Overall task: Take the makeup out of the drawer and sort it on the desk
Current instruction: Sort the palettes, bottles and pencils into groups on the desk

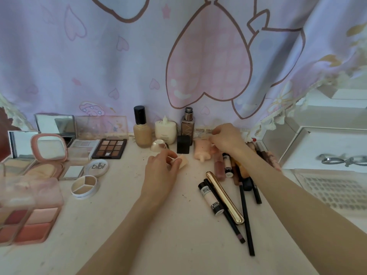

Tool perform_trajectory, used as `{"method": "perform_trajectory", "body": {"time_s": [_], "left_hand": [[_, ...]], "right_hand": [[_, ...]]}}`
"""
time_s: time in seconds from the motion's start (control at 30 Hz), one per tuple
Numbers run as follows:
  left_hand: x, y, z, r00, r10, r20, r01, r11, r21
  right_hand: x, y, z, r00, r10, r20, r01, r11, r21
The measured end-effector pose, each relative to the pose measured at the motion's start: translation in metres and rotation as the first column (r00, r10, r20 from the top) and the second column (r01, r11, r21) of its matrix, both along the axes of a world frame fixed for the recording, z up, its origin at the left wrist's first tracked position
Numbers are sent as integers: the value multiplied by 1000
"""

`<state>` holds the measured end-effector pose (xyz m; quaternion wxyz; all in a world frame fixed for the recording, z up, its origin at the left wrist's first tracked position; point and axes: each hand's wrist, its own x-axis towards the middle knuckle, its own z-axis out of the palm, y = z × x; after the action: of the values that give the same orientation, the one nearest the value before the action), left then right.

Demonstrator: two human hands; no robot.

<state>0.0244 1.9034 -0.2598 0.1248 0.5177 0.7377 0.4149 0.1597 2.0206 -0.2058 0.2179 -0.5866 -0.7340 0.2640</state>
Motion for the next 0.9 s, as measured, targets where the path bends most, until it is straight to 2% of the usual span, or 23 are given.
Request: {"method": "perform_trajectory", "body": {"time_s": [0.1,0.2,0.3,0.47,0.6,0.73,0.9], "left_hand": [[-1,3,-4,997,19,-77,-19,1000,1],[1,5,-5,992,17,-128,-18,1000,-4],[0,4,-1,994,6,-105,0,998,57],[1,0,1,988,-117,-96,122,992,39],[4,7,0,989,-122,-82,128,989,75],[2,8,-2,984,-127,-126,142,982,121],[0,2,-5,939,-214,-270,241,968,71]], "right_hand": [[7,-20,-1,993,47,-112,-36,995,93],[17,-38,-5,992,116,-44,-105,973,203],[30,-50,-10,987,160,31,-163,951,262],[46,-56,-25,952,221,212,-274,924,267],[53,-64,-30,922,261,286,-341,897,281],[55,-68,-29,917,266,298,-351,891,287],[60,-76,-30,926,258,274,-335,898,286]]}}
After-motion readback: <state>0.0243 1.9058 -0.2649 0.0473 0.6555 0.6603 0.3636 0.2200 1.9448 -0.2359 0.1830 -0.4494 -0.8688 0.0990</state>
